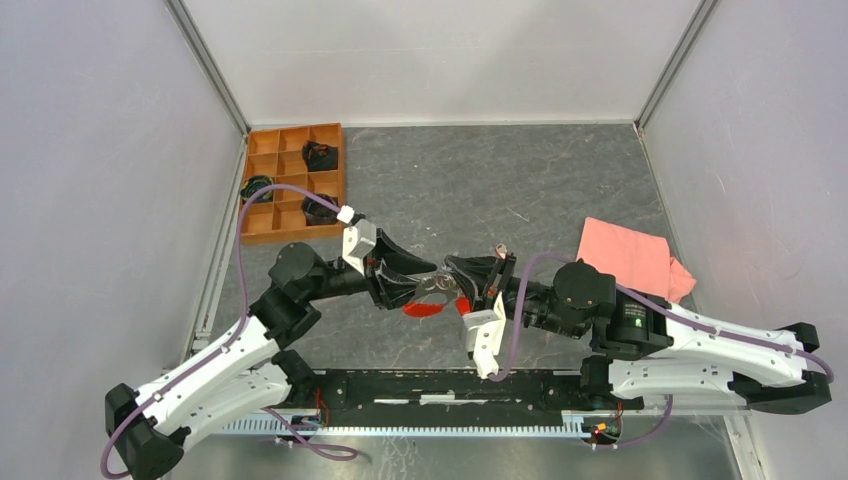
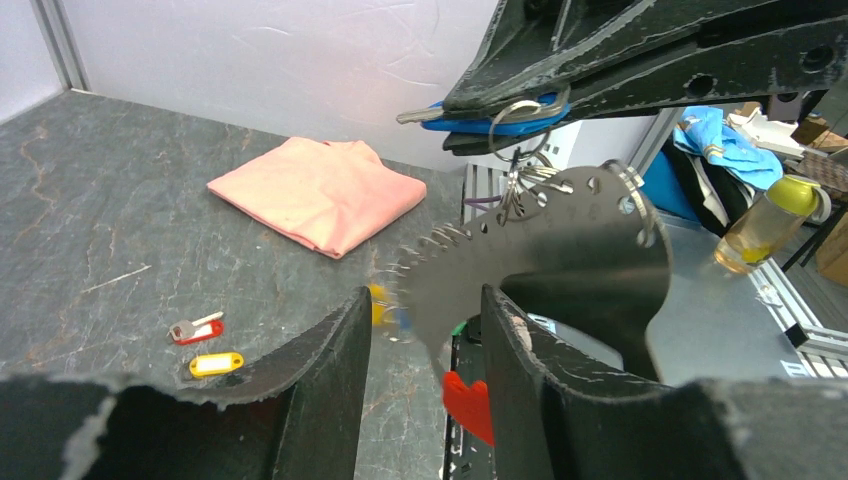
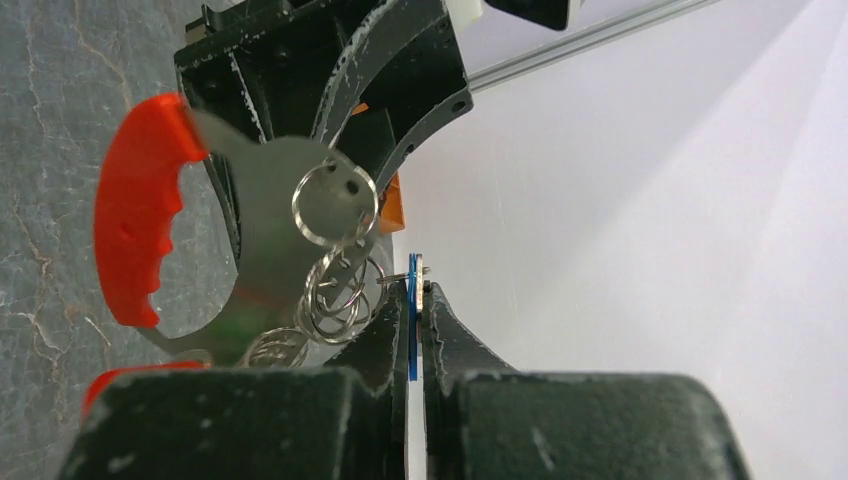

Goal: Remove the keys from the keyring
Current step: Remove the key from the keyring.

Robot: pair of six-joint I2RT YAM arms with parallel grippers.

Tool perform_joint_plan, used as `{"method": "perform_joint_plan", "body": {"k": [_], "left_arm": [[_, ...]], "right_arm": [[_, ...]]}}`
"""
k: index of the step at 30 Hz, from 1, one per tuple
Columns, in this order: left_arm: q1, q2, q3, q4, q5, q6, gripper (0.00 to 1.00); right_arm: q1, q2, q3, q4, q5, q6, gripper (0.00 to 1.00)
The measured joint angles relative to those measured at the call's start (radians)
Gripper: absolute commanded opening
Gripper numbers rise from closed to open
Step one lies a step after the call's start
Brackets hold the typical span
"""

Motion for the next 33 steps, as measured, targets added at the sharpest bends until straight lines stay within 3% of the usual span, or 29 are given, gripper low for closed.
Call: {"method": "perform_joint_plan", "body": {"k": [18, 33], "left_arm": [[-0.044, -0.02, 0.0, 0.106, -0.035, -0.001, 0.55], [-0.097, -0.021, -0.001, 0.11, -0.092, 0.004, 0.58]], "right_arm": [[0.002, 0.041, 0.0, 0.01, 0.009, -0.049, 0.01], [0.004, -0.011, -0.021, 0.057, -0.1, -0.066, 0.01]]}}
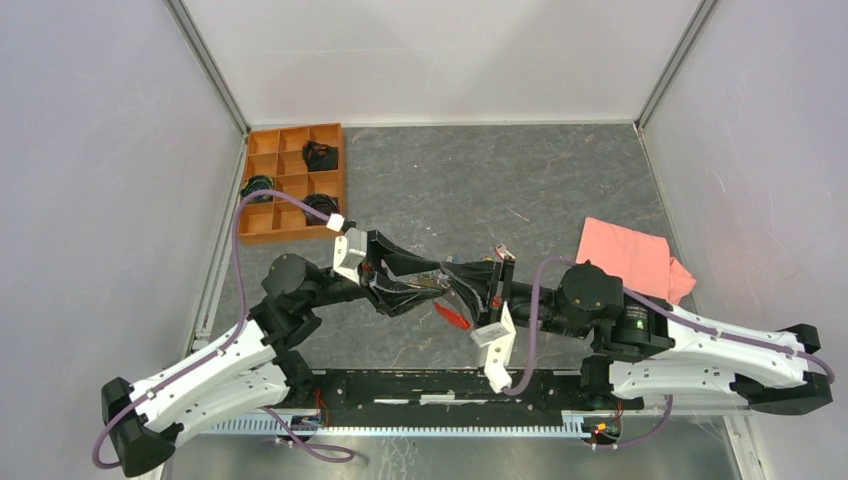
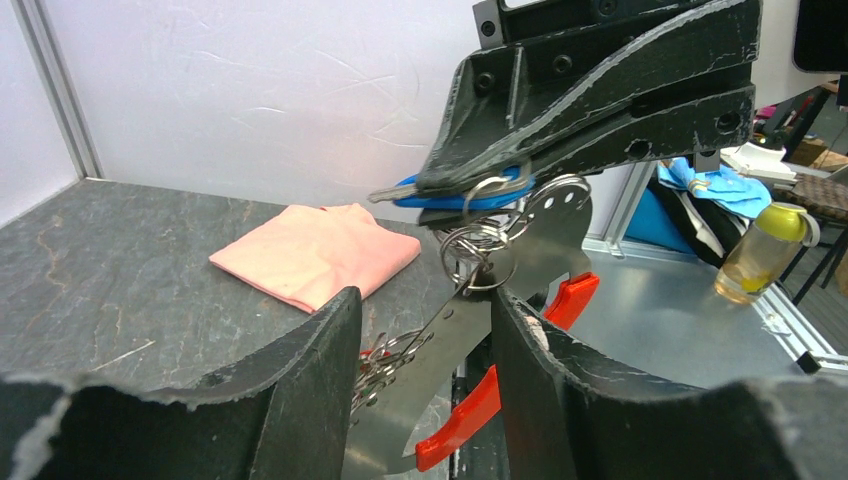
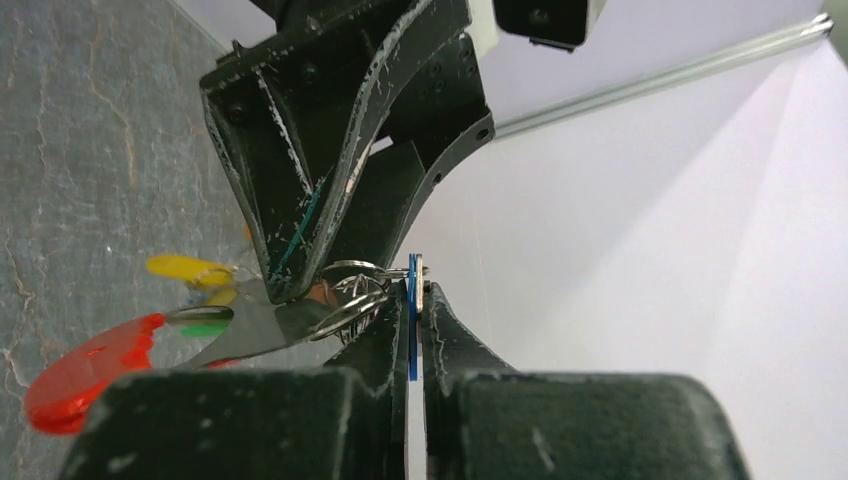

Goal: Remove the keys from the keyring
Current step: Remove the key from the keyring.

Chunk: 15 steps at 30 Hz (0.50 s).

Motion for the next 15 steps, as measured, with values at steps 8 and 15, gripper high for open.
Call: {"method": "perform_joint_plan", "body": {"k": [8, 15], "left_arm": [[-0.005, -0.018, 0.016, -0.031, 0.029, 0.059, 0.58], [-0.005, -0.022, 0.06, -0.04, 0.125, 0.089, 0.48]], "right_arm": [[0.0, -0.103, -0.091, 0.037, -0.141, -0.057, 0.01], [0.002, -0.129, -0.092, 0.046, -0.243, -0.067, 0.01]]}}
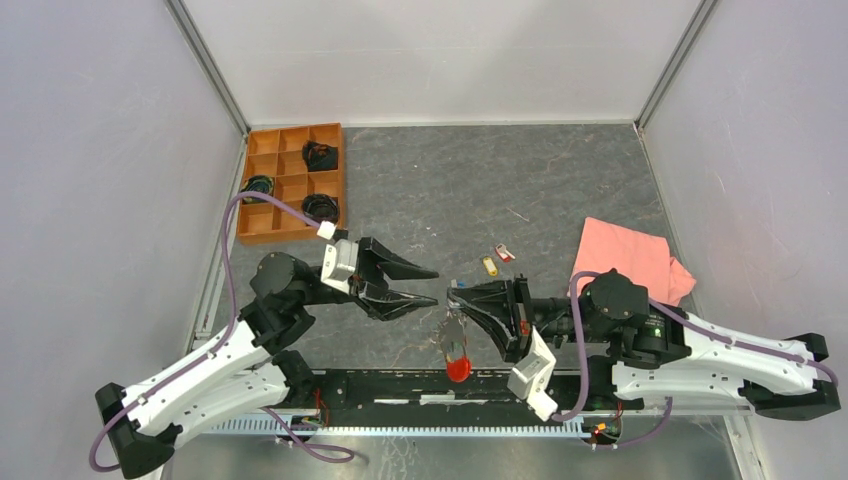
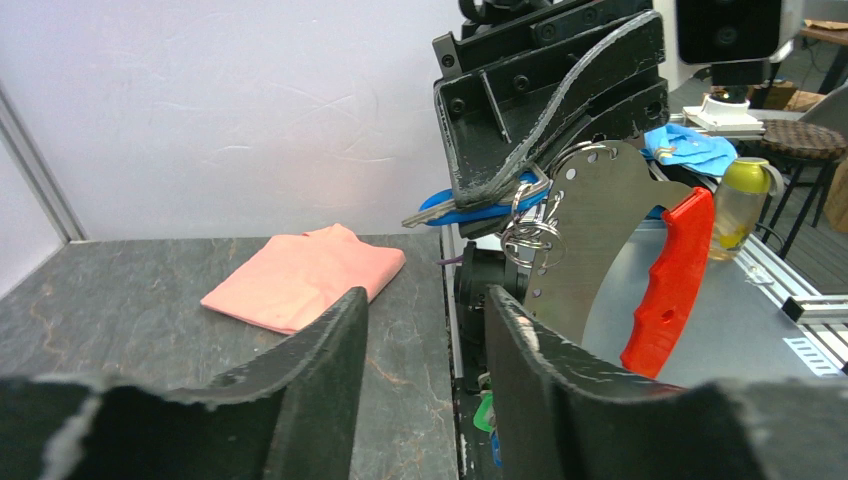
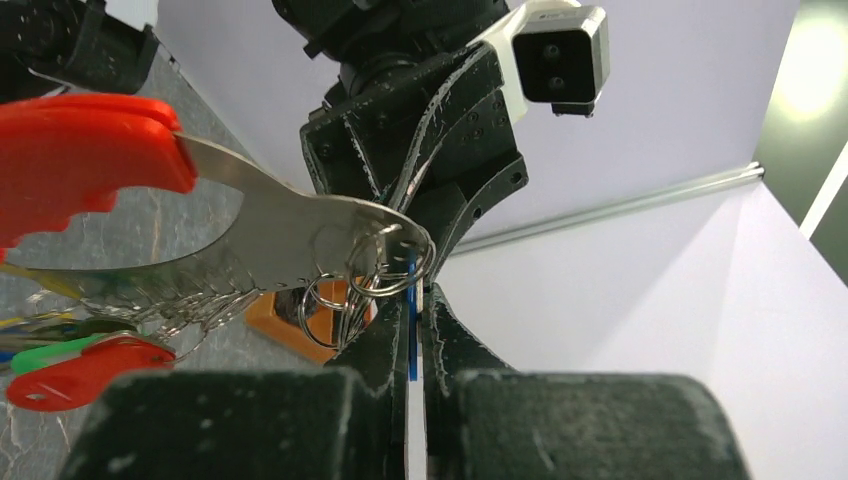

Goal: Remove the keys from the keyring
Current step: Remove the key from the keyring.

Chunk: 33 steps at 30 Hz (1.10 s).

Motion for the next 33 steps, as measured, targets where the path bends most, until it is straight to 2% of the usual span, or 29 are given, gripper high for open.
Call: {"method": "perform_joint_plan", "body": {"k": [6, 13, 21, 29, 33], "left_arm": [[0.0, 0.017, 0.015, 0.045, 0.063, -0.008, 0.44], [0.0, 0.055, 0.015, 0.125, 0.113, -0.058, 0.5], [0.0, 0.114, 0.015, 0.241, 0.178, -0.131, 0.49], [-0.002, 0.14, 0.015, 0.288, 0.22, -0.198, 0.7], [-0.008, 0.171, 0.015, 0.323, 0.245, -0.258, 0.76]], "right_arm": [[0.001, -0.016, 0.0, 0.014, -0.056, -0.01, 0.01], [0.001, -0.011, 0.0, 0.011, -0.072, -0.051, 0.01], [0.001, -0.002, 0.0, 0.004, -0.093, -0.069, 0.01], [0.003, -0.002, 0.0, 0.005, -0.096, -0.103, 0.01], [0.003, -0.002, 0.0, 0.005, -0.095, -0.114, 0.01]]}}
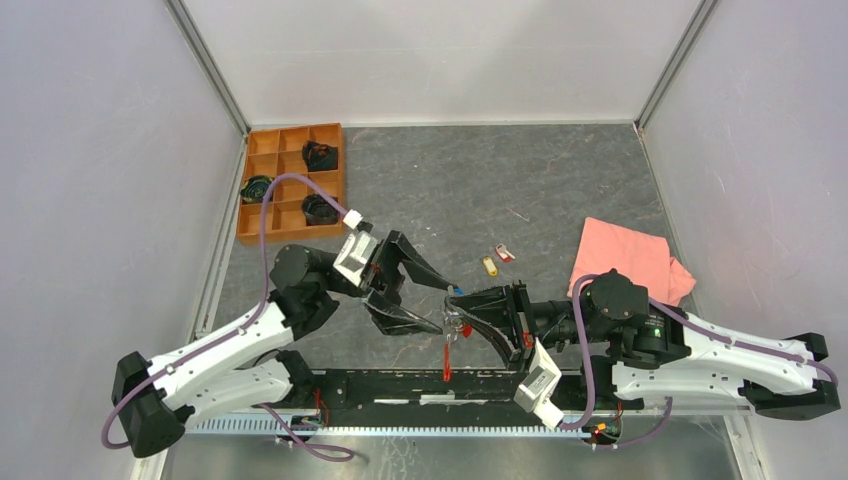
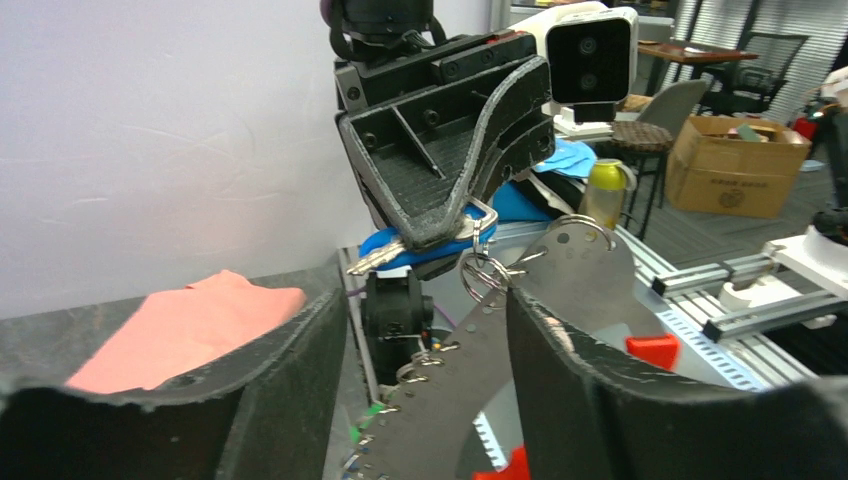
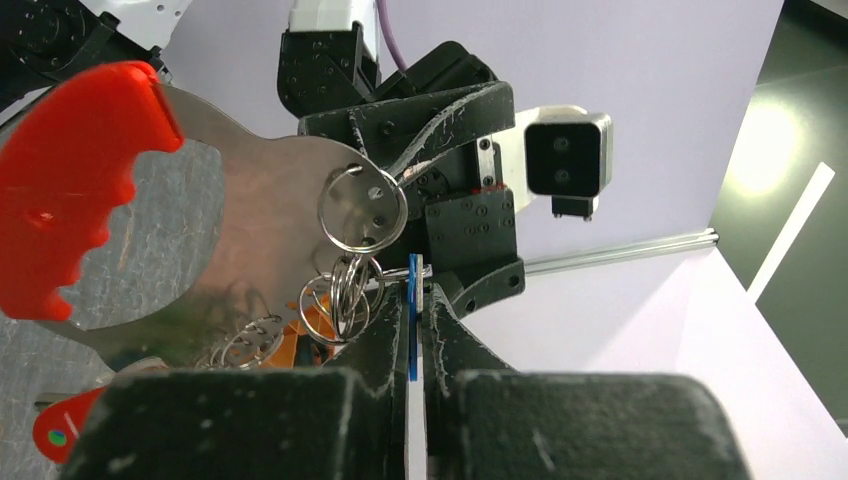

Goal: Remove the keys from the keyring
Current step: Remove the key from the keyring.

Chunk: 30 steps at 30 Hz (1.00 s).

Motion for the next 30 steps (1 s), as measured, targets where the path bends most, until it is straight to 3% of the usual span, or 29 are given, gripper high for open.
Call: {"method": "perform_joint_plan", "body": {"k": [4, 12, 25, 30], "left_arm": [[-0.004, 0.054, -0.004, 0.087, 0.023, -0.091, 0.78], [-0.013, 0.107, -0.053, 0.256, 0.04, -0.245, 0.69], [-0.031, 0.126, -0.082, 0.269, 0.045, -0.299, 0.41], [-0.032, 0.127, -0.086, 0.235, 0.04, -0.302, 0.24]], "right_arm": [[0.001, 0.003, 0.0, 0.0, 0.0, -0.009, 0.01], [0.009, 0.003, 0.0, 0.0, 0.011, -0.026, 0.01], [0.013, -0.001, 0.0, -0.014, 0.094, -0.082, 0.01], [0.014, -0.004, 0.0, -0.024, 0.125, -0.097, 0.01]]}}
